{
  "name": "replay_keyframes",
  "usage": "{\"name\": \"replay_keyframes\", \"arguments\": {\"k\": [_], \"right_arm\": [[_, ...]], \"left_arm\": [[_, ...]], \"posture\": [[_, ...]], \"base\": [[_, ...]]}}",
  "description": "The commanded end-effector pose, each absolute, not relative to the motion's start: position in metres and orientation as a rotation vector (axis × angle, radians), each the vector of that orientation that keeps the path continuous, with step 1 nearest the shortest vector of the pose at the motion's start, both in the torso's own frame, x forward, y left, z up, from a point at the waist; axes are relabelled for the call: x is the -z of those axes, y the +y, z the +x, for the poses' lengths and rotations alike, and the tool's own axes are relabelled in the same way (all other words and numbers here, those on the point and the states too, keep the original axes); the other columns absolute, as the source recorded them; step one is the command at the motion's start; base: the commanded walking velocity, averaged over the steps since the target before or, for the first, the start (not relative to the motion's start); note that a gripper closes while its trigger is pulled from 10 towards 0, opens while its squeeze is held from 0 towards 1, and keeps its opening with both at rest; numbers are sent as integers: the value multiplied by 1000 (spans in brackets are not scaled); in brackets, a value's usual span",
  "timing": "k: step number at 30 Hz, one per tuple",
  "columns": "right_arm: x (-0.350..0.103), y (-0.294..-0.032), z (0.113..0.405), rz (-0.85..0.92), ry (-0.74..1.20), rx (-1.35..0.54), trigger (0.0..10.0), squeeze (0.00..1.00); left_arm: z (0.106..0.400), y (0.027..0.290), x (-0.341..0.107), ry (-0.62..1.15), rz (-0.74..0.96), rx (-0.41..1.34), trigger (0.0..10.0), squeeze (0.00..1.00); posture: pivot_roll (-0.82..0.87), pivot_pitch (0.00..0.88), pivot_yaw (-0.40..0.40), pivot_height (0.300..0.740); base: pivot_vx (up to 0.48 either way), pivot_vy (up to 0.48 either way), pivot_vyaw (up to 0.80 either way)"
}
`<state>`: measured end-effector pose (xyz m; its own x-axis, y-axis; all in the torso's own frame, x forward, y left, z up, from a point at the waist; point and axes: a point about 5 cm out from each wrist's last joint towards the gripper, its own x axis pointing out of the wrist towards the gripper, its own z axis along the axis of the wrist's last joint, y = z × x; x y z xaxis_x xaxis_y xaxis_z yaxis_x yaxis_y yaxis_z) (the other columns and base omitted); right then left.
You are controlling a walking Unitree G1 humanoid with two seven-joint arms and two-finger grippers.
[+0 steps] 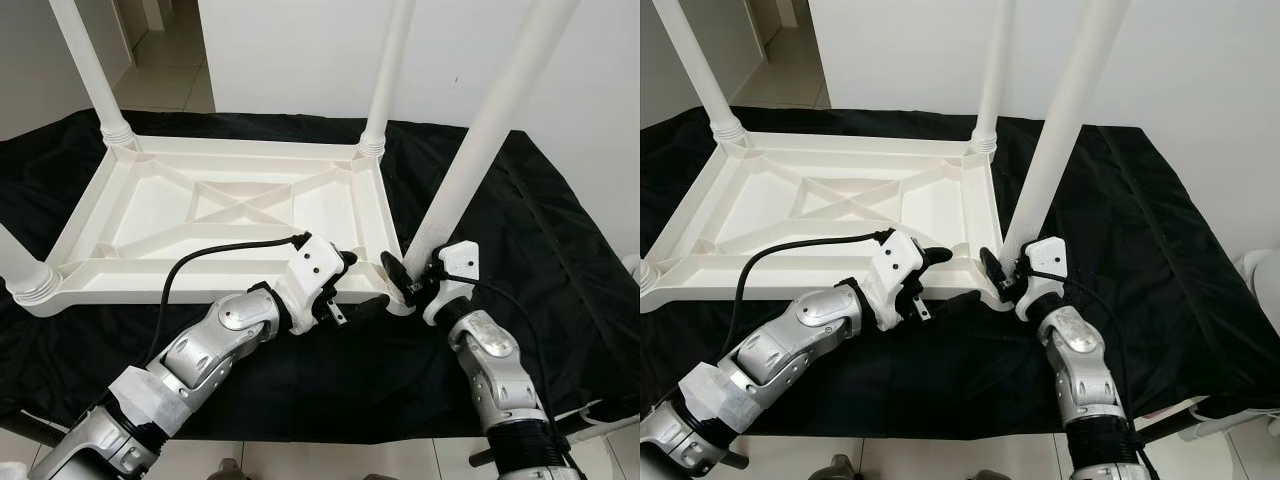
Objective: Building children table
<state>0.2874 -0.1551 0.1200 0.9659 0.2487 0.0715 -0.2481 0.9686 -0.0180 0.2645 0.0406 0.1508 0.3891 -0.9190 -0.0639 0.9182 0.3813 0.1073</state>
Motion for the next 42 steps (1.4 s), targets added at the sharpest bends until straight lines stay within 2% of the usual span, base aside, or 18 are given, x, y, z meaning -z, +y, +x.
{"name": "replay_keyframes", "arguments": {"k": [1, 6, 9, 11, 19, 20, 21, 22, 23, 31, 32, 34, 35, 36, 37, 42], "right_arm": [[-113, -159, 285, -4, -19, -131, 10000, 0], [-114, -156, 282, 8, -7, -54, 10000, 0], [-111, -147, 276, 22, 18, 201, 10000, 0], [-109, -138, 275, 55, 29, 266, 10000, 0], [-117, -126, 277, 95, -10, 181, 10000, 0], [-118, -130, 276, 91, -16, 178, 10000, 59], [-118, -133, 275, 87, -19, 178, 10000, 796], [-118, -133, 275, 87, -19, 178, 10000, 796], [-119, -134, 274, 102, -28, 155, 10000, 1000], [-124, -145, 266, 79, -53, 85, 10000, 1000], [-123, -149, 264, 78, -52, 31, 10000, 875], [-122, -152, 263, 78, -51, -7, 10000, 875], [-122, -154, 261, 66, -52, -41, 10000, 263], [-122, -154, 261, 66, -52, -41, 10000, 263], [-120, -158, 260, 46, -48, -113, 10000, 0], [-120, -166, 259, -27, -60, -261, 10000, 0]], "left_arm": [[250, 36, -149, 14, 147, 1433, 10000, 0], [249, 36, -149, 14, 147, 1434, 10000, 0], [249, 36, -148, 14, 148, 1439, 10000, 0], [249, 36, -149, 12, 149, 1440, 10000, 0], [248, 36, -148, 14, 147, 1443, 10000, 0], [248, 36, -148, 15, 148, 1444, 10000, 0], [248, 36, -148, 15, 150, 1444, 10000, 0], [248, 36, -148, 15, 150, 1444, 10000, 0], [248, 36, -148, 14, 151, 1444, 10000, 0], [248, 37, -148, 15, 150, 1439, 10000, 0], [247, 37, -147, 18, 149, 1439, 10000, 0], [247, 37, -147, 20, 148, 1440, 10000, 0], [246, 38, -146, 22, 148, 1440, 10000, 0], [246, 38, -146, 22, 148, 1440, 10000, 0], [246, 38, -146, 26, 148, 1444, 10000, 0], [245, 39, -145, 32, 153, 1455, 10000, 0]], "posture": [[35, 0, -35, 740], [35, 0, -39, 740], [33, 0, -44, 740], [35, 0, -44, 740], [33, 0, -42, 740], [34, 0, -43, 740], [34, 0, -43, 740], [34, 0, -43, 740], [36, 0, -47, 740], [32, 0, -50, 740], [31, 0, -49, 740], [31, 0, -49, 740], [31, 0, -49, 740], [31, 0, -49, 740], [26, 0, -42, 740], [24, 0, -35, 740]], "base": [[0, 0, 0], [0, 0, 0], [0, 0, 0], [0, 0, 0], [0, 0, 0], [0, 0, 0], [0, 0, 0], [0, 0, 0], [0, 0, 0], [0, 0, 0], [0, 0, 0], [0, 0, 0], [0, 0, 0], [0, 0, 0], [0, 0, 0], [0, 0, 0]]}}
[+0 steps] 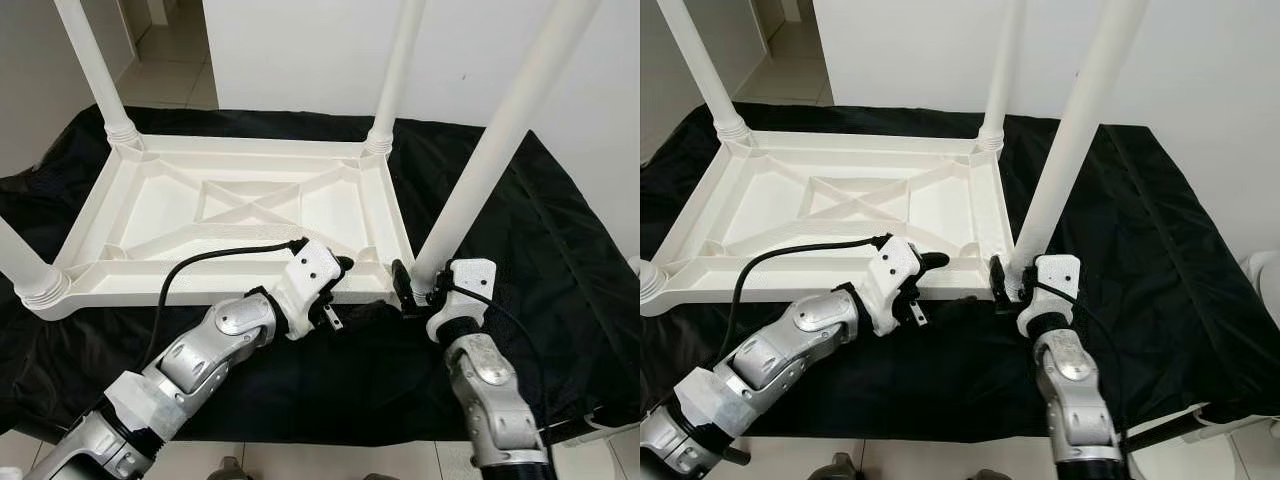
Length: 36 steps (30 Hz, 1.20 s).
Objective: Building children table
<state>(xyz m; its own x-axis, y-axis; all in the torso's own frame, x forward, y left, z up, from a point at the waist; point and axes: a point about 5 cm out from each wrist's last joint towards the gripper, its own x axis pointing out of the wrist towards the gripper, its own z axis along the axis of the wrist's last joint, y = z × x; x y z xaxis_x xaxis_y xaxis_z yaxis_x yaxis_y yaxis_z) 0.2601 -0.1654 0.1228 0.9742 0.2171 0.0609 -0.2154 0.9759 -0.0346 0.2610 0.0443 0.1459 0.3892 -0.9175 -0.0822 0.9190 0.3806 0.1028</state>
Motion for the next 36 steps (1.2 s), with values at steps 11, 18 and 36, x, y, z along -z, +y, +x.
{"name": "replay_keyframes", "arguments": {"k": [11, 18, 36], "right_arm": [[-121, -173, 283, -142, -33, -534, 10000, 0], [-116, -175, 291, -181, 7, -608, 0, 0], [-108, -190, 287, -125, 37, -391, 10000, 0]], "left_arm": [[246, 39, -147, 32, 156, 1466, 10000, 0], [247, 39, -149, 28, 155, 1455, 10000, 0], [247, 40, -149, 32, 146, 1447, 10000, 0]], "posture": [[26, 0, -21, 740], [34, 3, -27, 740], [25, 15, -24, 740]], "base": [[0, 0, 0], [0, 0, 0], [0, 0, 0]]}}
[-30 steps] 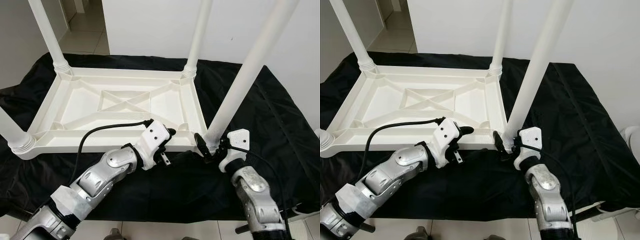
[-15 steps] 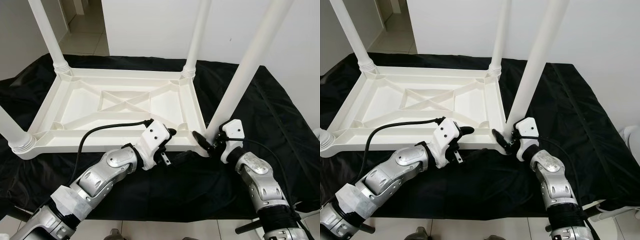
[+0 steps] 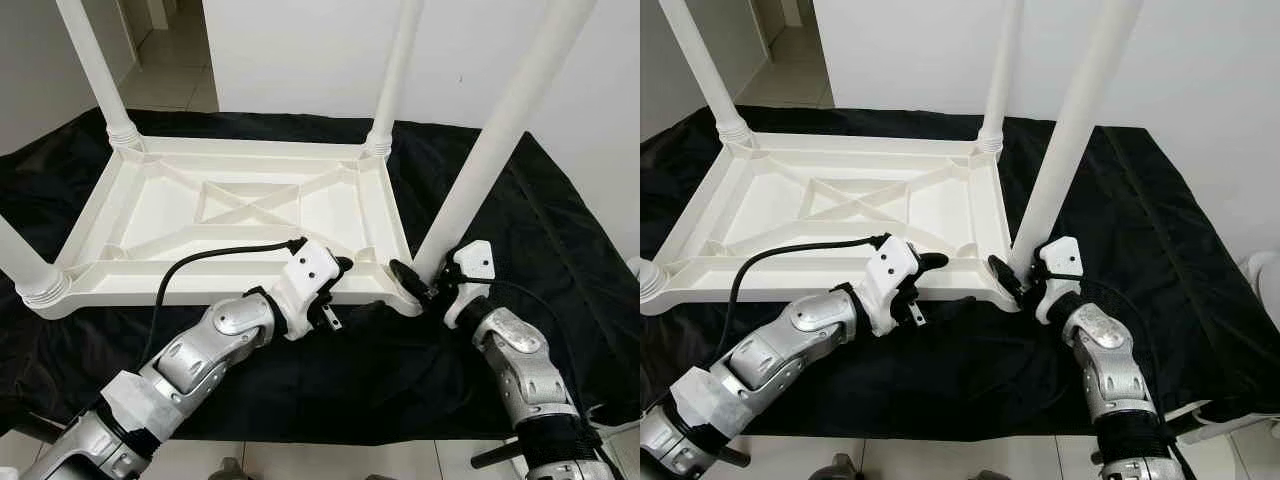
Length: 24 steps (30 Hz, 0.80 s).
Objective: Building children table
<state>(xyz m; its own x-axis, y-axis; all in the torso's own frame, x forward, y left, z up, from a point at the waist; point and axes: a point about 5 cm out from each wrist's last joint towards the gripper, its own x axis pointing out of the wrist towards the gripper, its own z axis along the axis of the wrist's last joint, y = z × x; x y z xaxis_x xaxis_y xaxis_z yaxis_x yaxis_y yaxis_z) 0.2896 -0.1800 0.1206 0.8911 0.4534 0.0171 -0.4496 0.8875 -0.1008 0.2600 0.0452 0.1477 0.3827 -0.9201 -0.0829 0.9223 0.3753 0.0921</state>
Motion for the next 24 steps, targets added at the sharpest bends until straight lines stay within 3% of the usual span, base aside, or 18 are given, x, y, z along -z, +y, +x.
{"name": "replay_keyframes", "arguments": {"k": [1, 13, 16, 24], "right_arm": [[-109, -191, 289, -119, 38, -324, 10000, 0], [-113, -174, 284, 1, 50, 9, 10000, 0], [-115, -144, 279, 93, 33, 149, 10000, 0], [-118, -126, 279, 146, 28, 178, 10000, 0]], "left_arm": [[247, 40, -149, 33, 146, 1448, 10000, 0], [247, 39, -148, 34, 144, 1453, 10000, 0], [245, 39, -147, 35, 141, 1455, 10000, 0], [244, 38, -147, 33, 139, 1456, 10000, 0]], "posture": [[23, 16, -21, 740], [19, 15, -25, 740], [23, 4, -38, 740], [29, 0, -42, 740]], "base": [[0, 0, 0], [0, 0, 0], [0, 0, 0], [0, 0, 0]]}}
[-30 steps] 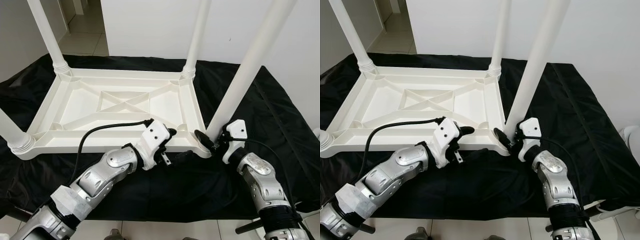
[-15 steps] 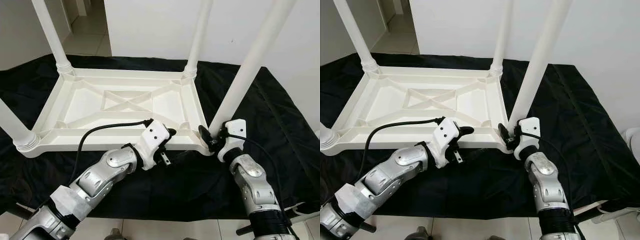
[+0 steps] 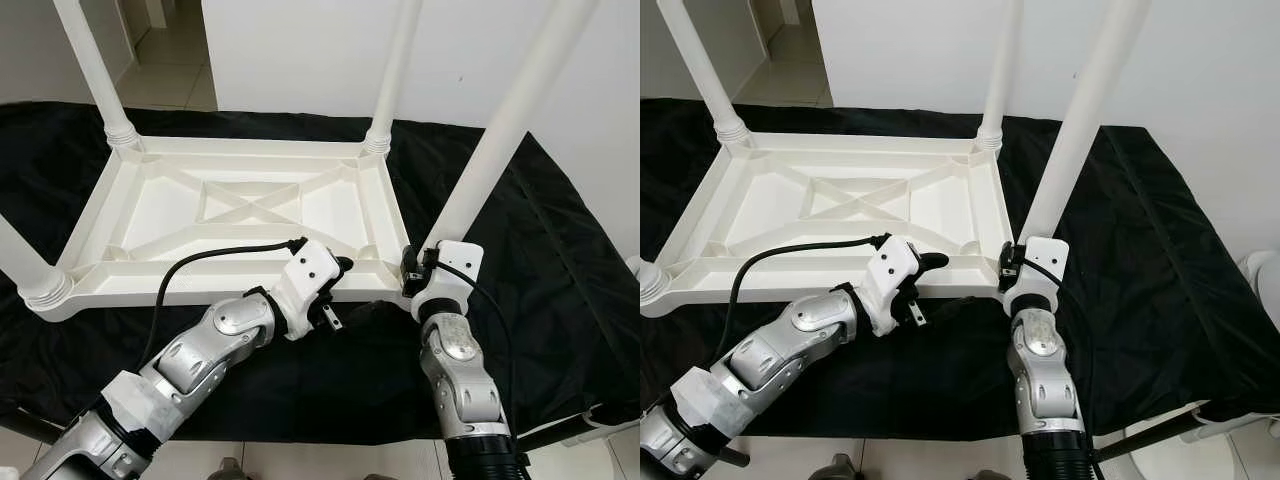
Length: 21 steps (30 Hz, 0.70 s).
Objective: Building children table
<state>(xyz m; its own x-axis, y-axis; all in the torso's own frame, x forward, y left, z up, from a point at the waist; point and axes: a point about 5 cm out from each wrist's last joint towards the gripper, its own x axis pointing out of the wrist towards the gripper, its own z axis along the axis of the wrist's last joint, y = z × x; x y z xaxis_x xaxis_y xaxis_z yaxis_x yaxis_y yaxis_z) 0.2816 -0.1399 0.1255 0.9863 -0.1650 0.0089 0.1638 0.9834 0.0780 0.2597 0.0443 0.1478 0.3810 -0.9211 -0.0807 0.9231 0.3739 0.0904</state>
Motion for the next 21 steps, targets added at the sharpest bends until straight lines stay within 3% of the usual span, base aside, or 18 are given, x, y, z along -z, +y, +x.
{"name": "replay_keyframes", "arguments": {"k": [1, 4, 5, 15, 16, 18, 19, 21], "right_arm": [[-118, -126, 279, 146, 28, 178, 10000, 0], [-121, -125, 280, 151, 14, 163, 10000, 0], [-123, -128, 279, 154, 2, 160, 10000, 1000], [-136, -143, 269, 182, -98, 78, 10000, 1000], [-135, -147, 266, 177, -101, 40, 10000, 180], [-134, -149, 265, 173, -99, 14, 10000, 180], [-132, -152, 263, 154, -101, -42, 10000, 0], [-130, -156, 262, 114, -107, -116, 10000, 0]], "left_arm": [[244, 38, -147, 33, 139, 1456, 10000, 0], [244, 38, -147, 34, 140, 1459, 10000, 0], [244, 38, -147, 33, 142, 1460, 10000, 0], [245, 38, -147, 30, 144, 1455, 10000, 0], [245, 38, -147, 30, 144, 1452, 10000, 0], [245, 38, -147, 30, 143, 1451, 10000, 0], [245, 38, -147, 29, 142, 1449, 10000, 0], [246, 38, -147, 27, 141, 1449, 10000, 0]], "posture": [[29, 0, -42, 740], [27, 0, -43, 740], [28, 0, -44, 740], [33, 0, -51, 740], [32, 0, -49, 740], [31, 0, -48, 740], [29, 0, -47, 740], [27, 0, -43, 740]], "base": [[0, 0, 0], [0, 0, 0], [0, 0, 0], [0, 0, 0], [0, 0, 0], [0, 0, 0], [0, 0, 0], [0, 0, 0]]}}
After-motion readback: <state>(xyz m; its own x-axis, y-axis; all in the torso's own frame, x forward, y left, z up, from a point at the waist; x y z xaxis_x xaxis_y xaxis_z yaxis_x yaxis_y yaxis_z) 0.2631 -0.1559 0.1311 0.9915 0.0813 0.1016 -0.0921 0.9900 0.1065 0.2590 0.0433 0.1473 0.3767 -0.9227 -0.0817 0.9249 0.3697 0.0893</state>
